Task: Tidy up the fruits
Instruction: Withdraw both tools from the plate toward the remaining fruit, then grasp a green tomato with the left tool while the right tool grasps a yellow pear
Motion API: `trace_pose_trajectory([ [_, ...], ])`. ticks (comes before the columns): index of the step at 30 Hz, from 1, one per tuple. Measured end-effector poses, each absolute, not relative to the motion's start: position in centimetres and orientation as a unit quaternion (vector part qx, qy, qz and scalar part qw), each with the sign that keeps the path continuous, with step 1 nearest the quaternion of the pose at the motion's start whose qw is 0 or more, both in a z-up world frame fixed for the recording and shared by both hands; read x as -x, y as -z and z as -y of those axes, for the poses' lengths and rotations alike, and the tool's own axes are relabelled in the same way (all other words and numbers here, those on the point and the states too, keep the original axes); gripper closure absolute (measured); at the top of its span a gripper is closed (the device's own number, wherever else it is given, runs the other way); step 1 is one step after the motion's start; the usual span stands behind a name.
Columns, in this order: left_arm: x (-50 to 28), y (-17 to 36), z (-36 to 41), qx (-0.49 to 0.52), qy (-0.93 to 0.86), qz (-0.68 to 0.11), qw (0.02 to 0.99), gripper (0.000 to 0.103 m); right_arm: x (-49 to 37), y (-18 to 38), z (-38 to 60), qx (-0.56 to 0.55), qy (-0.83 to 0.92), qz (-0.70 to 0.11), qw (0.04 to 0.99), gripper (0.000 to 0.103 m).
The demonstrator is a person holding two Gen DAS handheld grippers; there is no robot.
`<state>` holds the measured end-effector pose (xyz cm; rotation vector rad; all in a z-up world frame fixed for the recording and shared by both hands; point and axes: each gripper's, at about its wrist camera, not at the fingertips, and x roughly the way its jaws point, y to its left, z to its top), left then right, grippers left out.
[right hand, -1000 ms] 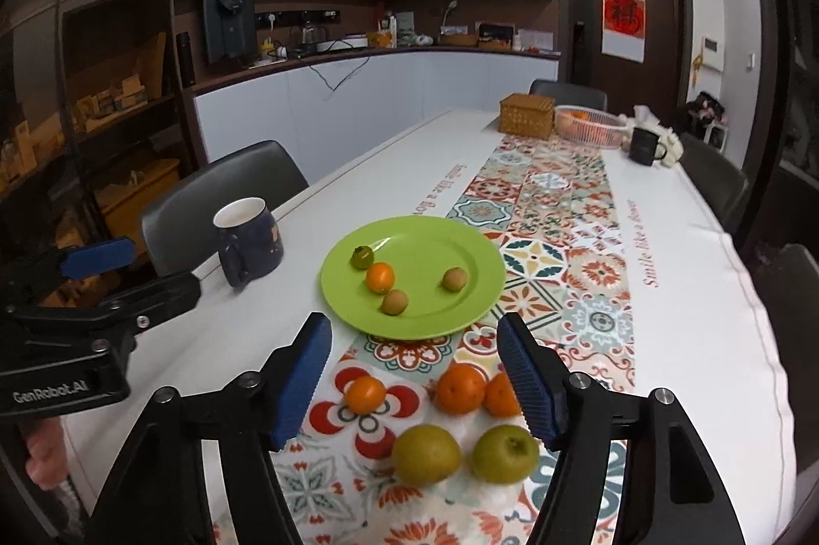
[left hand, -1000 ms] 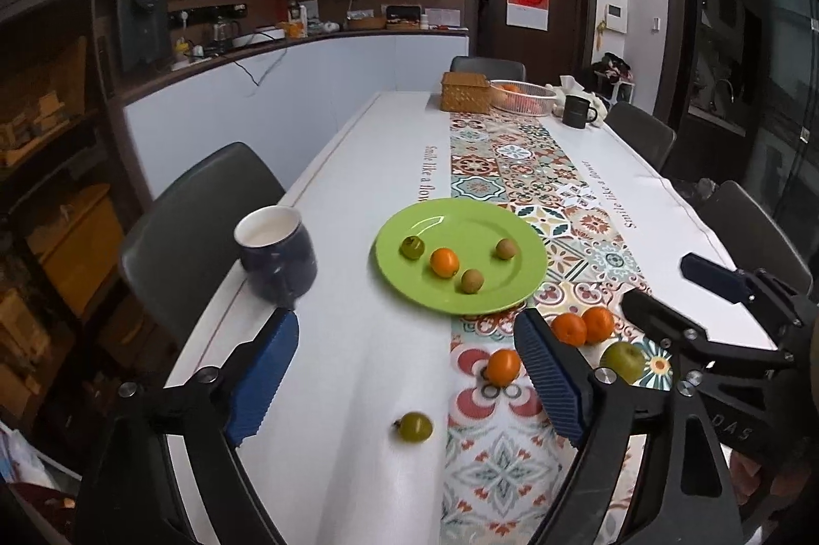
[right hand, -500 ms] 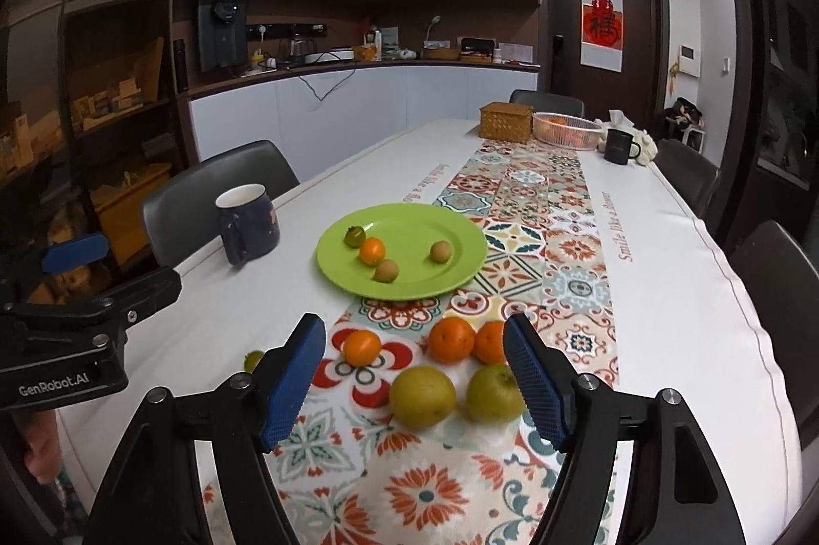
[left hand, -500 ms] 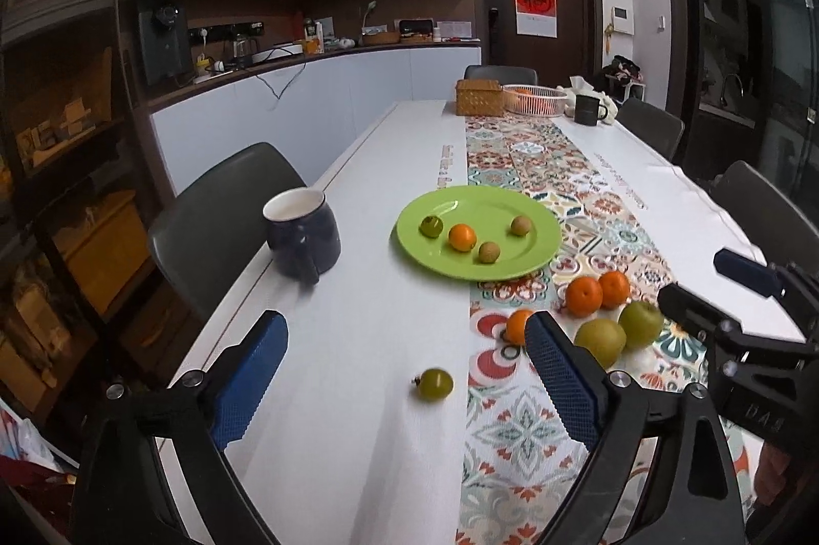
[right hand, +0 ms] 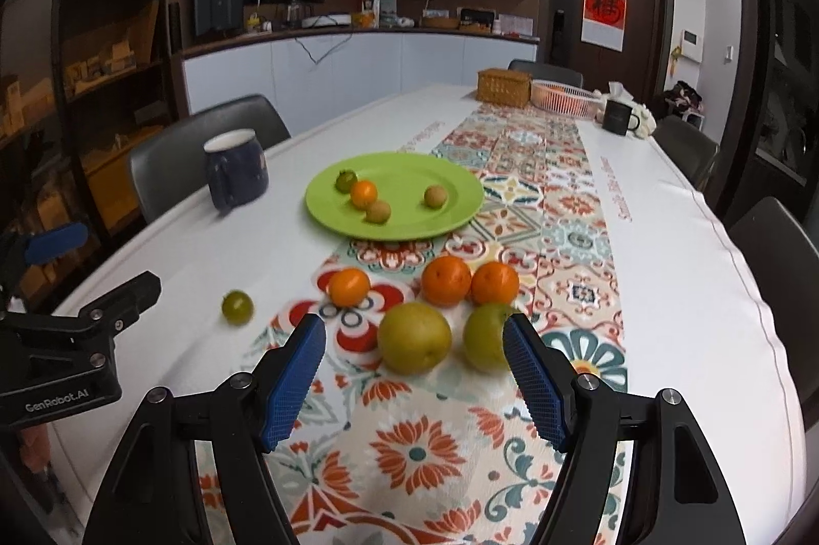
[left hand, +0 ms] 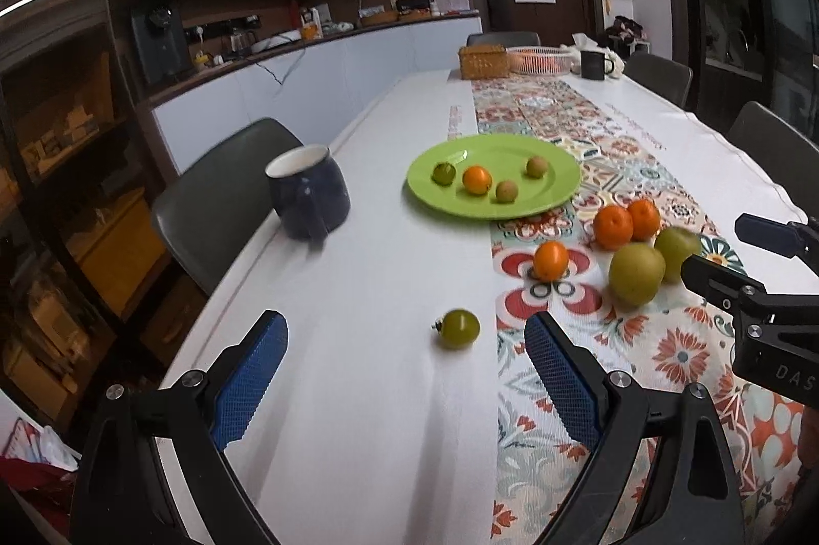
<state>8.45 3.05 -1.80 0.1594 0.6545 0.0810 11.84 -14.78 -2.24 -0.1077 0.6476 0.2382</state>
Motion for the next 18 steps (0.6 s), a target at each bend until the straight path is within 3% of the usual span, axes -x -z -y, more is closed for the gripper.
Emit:
trace_pose_trajectory([
  [10, -10.5, 4.5, -3.2, -0.072, -0.024, -0.361, 0.929, 0.009, -13.5, 5.1, 14.5, 0.053, -0.124, -0.356, 0.925, 0.031],
  [18, -12.4, 6.0, -3.0, -0.071, -0.009, -0.384, 0.920, 0.019, -15.2, 7.1, 14.6, 0.045, -0.131, -0.388, 0.911, 0.034],
])
